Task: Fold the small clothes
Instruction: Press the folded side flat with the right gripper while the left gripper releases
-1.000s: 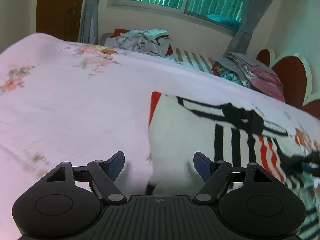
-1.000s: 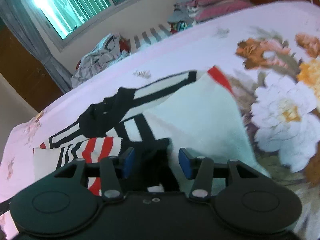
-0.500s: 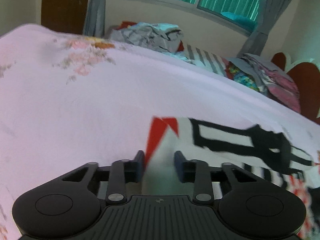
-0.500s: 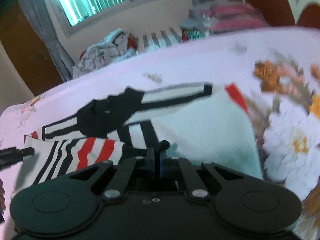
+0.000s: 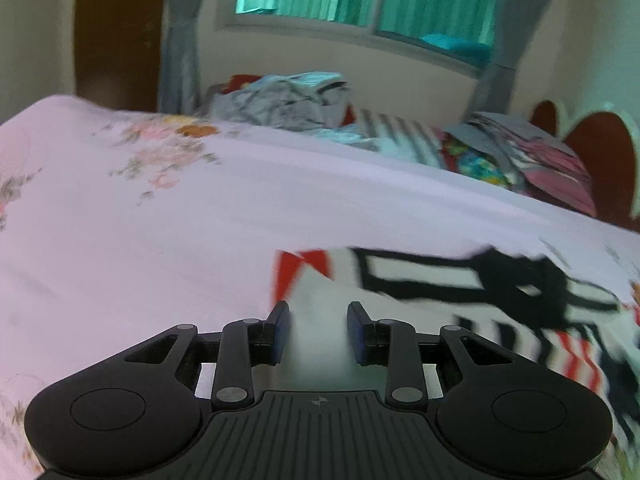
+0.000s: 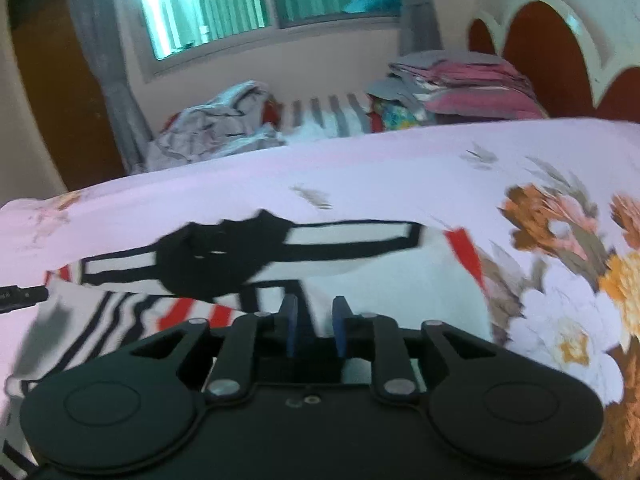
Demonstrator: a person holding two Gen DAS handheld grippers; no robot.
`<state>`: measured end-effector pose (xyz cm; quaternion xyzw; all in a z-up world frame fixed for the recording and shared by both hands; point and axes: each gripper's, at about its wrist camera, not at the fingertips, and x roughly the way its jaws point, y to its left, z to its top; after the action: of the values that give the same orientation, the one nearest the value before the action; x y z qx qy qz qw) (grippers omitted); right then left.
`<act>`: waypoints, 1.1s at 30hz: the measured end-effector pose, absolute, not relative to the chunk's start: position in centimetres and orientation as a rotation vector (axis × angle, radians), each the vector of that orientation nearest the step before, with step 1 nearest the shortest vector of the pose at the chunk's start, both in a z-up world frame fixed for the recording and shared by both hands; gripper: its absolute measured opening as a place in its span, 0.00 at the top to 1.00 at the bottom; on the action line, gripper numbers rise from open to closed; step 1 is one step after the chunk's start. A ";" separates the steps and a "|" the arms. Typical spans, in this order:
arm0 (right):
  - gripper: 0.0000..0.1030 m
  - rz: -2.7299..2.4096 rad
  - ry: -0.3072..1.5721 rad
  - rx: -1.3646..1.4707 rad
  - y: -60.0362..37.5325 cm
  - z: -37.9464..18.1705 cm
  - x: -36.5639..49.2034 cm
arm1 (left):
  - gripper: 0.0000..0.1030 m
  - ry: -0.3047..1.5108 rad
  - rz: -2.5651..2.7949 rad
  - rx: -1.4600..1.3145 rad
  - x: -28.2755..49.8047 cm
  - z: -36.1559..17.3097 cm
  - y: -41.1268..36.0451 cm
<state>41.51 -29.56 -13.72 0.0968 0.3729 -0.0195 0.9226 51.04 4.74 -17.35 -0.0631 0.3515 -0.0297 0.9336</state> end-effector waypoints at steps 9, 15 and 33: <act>0.79 0.060 0.842 0.145 -26.0 -15.3 41.1 | 0.69 0.771 -0.163 -0.095 45.4 -18.5 0.9; 0.81 0.013 0.898 0.086 -27.2 -16.6 40.6 | 0.69 0.790 -0.167 -0.058 44.5 -19.7 1.1; 0.71 0.059 0.876 0.082 -25.1 -15.0 40.2 | 0.68 0.828 -0.137 -0.066 44.1 -18.6 -1.2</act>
<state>40.22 -25.09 -15.02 0.0395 0.4237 0.0284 0.9045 44.14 -1.20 -18.59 -0.0321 0.4019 -0.0664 0.9127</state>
